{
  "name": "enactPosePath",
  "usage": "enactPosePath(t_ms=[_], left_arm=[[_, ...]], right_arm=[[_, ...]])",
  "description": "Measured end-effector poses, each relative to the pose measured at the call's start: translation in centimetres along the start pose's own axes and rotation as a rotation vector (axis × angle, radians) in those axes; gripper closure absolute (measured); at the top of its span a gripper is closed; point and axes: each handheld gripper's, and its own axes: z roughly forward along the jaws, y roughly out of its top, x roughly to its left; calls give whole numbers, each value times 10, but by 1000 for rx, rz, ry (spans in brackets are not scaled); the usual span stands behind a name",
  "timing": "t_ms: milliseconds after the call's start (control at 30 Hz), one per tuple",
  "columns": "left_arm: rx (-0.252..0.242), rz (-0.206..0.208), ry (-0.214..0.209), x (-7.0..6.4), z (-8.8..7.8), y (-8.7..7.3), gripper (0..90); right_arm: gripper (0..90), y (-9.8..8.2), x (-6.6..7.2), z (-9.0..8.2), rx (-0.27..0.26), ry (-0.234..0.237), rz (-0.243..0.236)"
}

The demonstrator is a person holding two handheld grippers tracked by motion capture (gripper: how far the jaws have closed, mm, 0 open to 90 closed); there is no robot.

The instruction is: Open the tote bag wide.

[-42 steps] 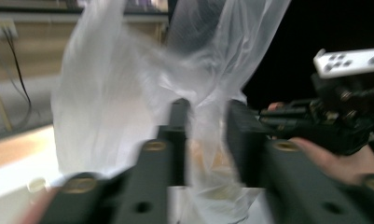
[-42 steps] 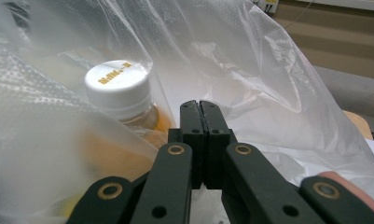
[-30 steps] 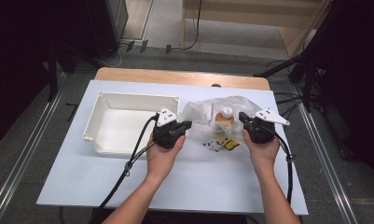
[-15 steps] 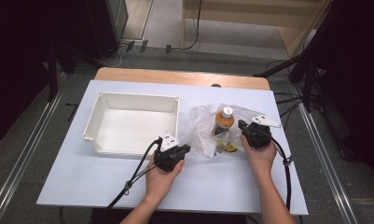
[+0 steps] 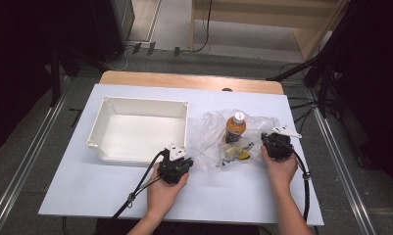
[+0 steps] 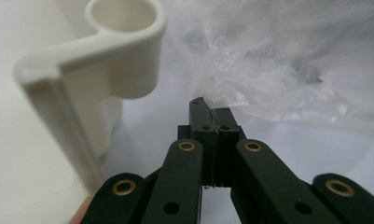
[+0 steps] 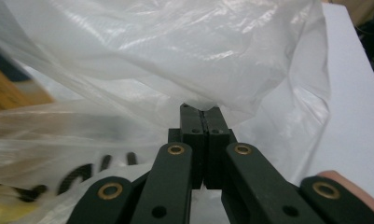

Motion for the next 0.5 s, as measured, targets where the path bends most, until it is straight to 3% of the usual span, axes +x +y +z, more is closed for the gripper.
enactPosePath(t_ms=[167,233,433,500], left_arm=[[28,-4,-12,4,-3,-4,900],[29,-4,-23,6,-5,-5,900],[-50,66,-51,-1,-12,-8,895],[-98,60,-74,-2,-17,-10,801]], right_arm=[[900,-4,-12,-2,11,-35,24],[900,-4,-15,-3,8,-25,34],[900,-6,-15,-6,-19,10,1],[900,-6,-15,-7,-34,24,0]])
